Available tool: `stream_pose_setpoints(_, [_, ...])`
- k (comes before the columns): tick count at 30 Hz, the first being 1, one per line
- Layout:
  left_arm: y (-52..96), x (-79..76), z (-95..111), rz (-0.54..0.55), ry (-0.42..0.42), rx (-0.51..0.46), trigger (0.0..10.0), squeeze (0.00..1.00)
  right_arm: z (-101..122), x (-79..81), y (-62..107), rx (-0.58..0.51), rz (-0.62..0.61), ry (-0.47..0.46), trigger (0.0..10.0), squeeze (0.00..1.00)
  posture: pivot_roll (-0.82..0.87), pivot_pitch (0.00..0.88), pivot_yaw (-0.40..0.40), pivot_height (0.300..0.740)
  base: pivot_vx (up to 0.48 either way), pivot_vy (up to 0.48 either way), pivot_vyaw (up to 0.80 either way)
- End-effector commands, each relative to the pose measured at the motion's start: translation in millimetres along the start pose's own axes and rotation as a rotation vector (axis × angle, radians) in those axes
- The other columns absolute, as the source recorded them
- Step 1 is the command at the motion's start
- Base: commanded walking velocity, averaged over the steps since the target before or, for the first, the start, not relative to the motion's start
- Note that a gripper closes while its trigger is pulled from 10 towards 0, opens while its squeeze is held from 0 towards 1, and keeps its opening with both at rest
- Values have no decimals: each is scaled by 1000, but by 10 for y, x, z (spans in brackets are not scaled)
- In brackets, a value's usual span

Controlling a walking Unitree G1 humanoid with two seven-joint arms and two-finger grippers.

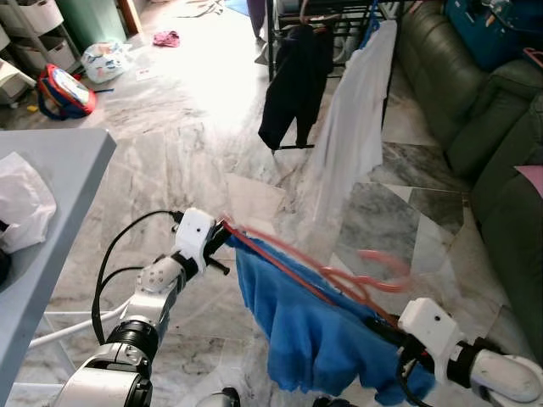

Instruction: Hang hanger

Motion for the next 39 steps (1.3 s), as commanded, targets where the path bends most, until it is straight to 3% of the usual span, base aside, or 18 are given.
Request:
stream_pose_setpoints(1, [118,262,-95,124,46,42,0,0,-87,-70,145,62,-16,-13,10000,0,-68,181,73,740,0,0,0])
stream_pose_setpoints(7, [112,177,-151,97,75,63,0,0,44,-225,160,5,-84,-7,10000,0,-68,181,74,740,0,0,0])
stream_pose_setpoints(8, [102,135,-151,84,77,59,627,0,76,-256,138,-13,-108,1,10000,0,-67,180,73,740,0,0,0])
stream_pose_setpoints(9, [92,92,-149,72,80,52,1765,0,99,-282,110,-27,-131,-5,10000,0,-65,179,71,740,0,0,0])
stream_pose_setpoints(10, [80,43,-143,60,83,43,3569,0,122,-301,74,-41,-149,-2,10000,0,-64,179,70,740,0,0,0])
stream_pose_setpoints(11, [80,43,-143,60,83,43,3569,0,122,-301,74,-41,-149,-2,10000,0,-64,179,70,740,0,0,0])
stream_pose_setpoints(13, [51,-97,-137,30,96,27,5529,0,164,-340,-35,-71,-199,9,10000,0,-59,178,68,740,0,0,0])
stream_pose_setpoints(14, [38,-204,-144,7,108,22,9216,0,185,-355,-116,-90,-224,3,10000,0,-57,178,68,740,0,0,0])
stream_pose_setpoints(15, [38,-204,-144,7,108,22,9216,0,185,-355,-116,-90,-224,3,10000,0,-57,178,68,740,0,0,0])
stream_pose_setpoints(16, [36,-254,-142,-2,118,11,10000,686,193,-348,-152,-96,-226,4,10000,0,-54,178,67,740,0,0,0])
stream_pose_setpoints(17, [38,-349,-140,-25,131,-8,10000,1000,211,-347,-213,-109,-237,0,10000,0,-51,179,68,740,0,0,0])
stream_pose_setpoints(25, [85,-622,-175,-104,120,-29,10000,1000,237,-411,-320,-127,-280,11,10000,0,-46,184,68,740,0,0,0])
stream_pose_setpoints(35, [86,-602,-126,-106,106,-55,10000,1000,231,-472,-346,-112,-301,29,10000,0,-45,187,68,740,0,0,0])
stream_pose_setpoints(39, [115,-588,-21,-144,-2,-120,10000,1000,161,-515,-292,-59,-281,70,10000,0,-45,190,71,740,0,0,0])
Point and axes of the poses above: a point about 5 cm out from each wrist's last joint towards the gripper, its own y axis pointing back from the gripper into the wrist, its own z axis along the axis of the wrist's last joint, x = y × z, the point moved 2 cm from there along -y, pointing out of the wrist towards the gripper, and after that the axes turned 12 degrees about -y, right-handed, at the moved point
